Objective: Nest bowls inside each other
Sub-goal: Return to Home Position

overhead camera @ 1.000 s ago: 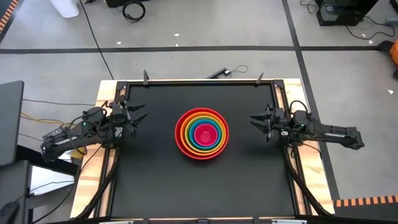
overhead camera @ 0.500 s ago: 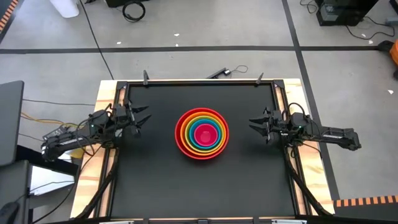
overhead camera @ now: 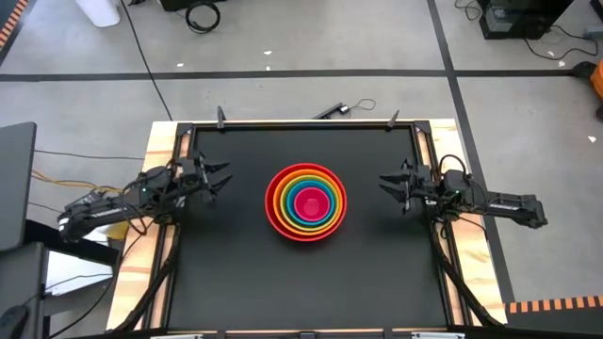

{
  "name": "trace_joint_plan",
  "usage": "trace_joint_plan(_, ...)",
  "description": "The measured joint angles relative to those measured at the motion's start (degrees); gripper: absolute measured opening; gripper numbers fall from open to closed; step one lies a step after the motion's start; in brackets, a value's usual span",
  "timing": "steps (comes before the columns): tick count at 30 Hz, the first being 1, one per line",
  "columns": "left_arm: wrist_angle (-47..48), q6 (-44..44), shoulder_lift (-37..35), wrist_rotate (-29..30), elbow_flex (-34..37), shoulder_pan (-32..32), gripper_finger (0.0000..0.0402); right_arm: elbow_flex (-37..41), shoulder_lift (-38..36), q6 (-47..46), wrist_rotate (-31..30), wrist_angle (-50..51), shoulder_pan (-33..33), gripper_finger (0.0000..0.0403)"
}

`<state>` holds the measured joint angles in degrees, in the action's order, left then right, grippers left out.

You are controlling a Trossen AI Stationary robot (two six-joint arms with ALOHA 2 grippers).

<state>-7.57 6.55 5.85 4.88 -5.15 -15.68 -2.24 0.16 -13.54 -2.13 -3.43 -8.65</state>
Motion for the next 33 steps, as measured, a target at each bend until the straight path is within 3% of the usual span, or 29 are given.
trace_joint_plan(7,-0.47,-0.98,2.12,-5.53,0.02,3.8,0.0212,0.0,0.68,0.66,-1.01,3.5,-0.92,0.0149)
trace_joint_plan(14,1.39,-3.17,-2.95,-4.93,0.0,3.53,0.0212,0.0,0.57,1.98,0.06,4.03,-0.83,0.0149)
trace_joint_plan(23,3.4,-3.62,-3.21,-4.94,0.0,3.53,0.0211,0.0,0.57,-0.4,0.67,2.5,-0.81,0.0149)
trace_joint_plan(33,0.89,-3.08,-3.3,-4.98,-0.02,3.53,0.0145,0.0,0.57,1.57,0.53,1.01,-0.81,0.0149)
